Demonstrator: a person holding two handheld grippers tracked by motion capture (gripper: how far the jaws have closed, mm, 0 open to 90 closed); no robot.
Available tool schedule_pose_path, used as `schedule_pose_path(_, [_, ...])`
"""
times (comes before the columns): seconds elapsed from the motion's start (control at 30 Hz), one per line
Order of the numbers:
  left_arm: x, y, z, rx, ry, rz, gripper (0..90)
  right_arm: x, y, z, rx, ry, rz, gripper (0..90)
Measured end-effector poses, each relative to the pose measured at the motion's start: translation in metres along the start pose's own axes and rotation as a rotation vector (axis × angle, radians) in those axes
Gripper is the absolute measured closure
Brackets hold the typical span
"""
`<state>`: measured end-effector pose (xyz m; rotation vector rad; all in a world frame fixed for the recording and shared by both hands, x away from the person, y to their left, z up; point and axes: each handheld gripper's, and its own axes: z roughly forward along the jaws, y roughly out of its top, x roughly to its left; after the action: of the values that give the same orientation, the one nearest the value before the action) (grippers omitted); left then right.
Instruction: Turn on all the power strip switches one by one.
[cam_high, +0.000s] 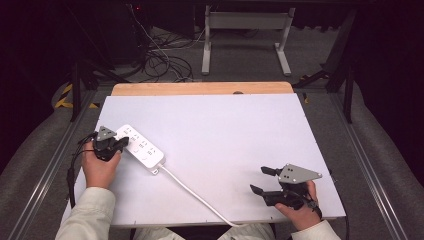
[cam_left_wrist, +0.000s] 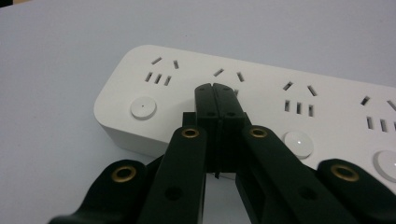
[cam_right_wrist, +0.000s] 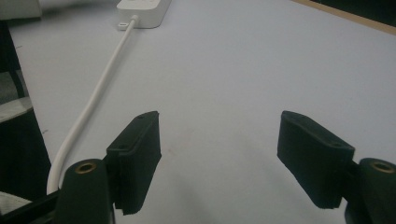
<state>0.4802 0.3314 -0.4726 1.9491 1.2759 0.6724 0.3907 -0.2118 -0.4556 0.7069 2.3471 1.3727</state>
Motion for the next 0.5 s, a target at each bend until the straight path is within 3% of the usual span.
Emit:
schedule_pose_path(0.1, [0.0016,-0.0007,0.0001,-0.002,-0.013,-0.007,90.0,0.0001,0.0,0.0,-0.001,0.0,0.001,30.4])
schedule_pose_path(0.33, [-0.0009,-0.0003,0.0014,-0.001,0.007,0.011,90.0,0.0001,0.0001,-0.0002,-0.004,0.002,0.003,30.4])
schedule_pose_path(0.5, [-0.0011,0.0017,0.0037,0.004,-0.001,-0.001,90.0,0.0,0.0001,-0.0007,-0.006,0.0,0.005,30.4])
